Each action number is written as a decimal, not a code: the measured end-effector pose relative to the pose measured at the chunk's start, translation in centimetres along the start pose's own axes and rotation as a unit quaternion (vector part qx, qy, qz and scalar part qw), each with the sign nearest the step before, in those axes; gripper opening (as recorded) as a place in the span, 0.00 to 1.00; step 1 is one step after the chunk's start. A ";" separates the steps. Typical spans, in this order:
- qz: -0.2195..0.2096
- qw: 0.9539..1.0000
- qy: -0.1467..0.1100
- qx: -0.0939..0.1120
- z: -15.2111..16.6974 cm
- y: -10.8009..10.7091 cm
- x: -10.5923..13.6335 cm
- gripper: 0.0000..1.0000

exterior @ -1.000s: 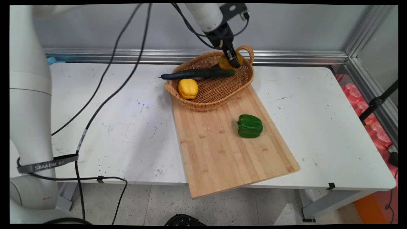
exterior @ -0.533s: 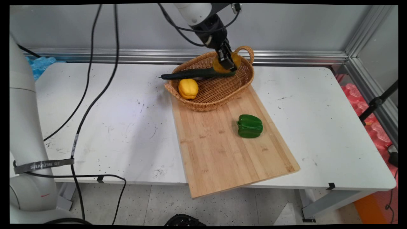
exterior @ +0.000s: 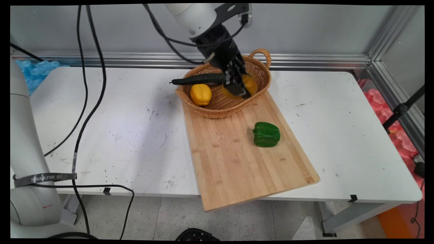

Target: Place the picked object on the cutting board

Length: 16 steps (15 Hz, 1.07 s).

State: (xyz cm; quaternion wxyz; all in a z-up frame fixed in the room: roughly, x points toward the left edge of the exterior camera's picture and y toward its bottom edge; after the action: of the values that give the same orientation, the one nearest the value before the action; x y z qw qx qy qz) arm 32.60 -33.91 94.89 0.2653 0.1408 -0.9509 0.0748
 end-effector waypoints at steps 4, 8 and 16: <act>0.009 1.000 0.001 -0.027 1.5 3.2 0.2 0.00; 0.012 0.999 0.002 -0.042 3.5 5.2 0.6 0.00; 0.019 0.998 -0.001 -0.059 11.2 8.5 1.6 0.00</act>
State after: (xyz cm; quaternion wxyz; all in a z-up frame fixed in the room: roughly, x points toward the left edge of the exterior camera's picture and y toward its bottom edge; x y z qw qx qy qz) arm 23.23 -28.65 85.66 0.2712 0.1065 -0.9563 0.0233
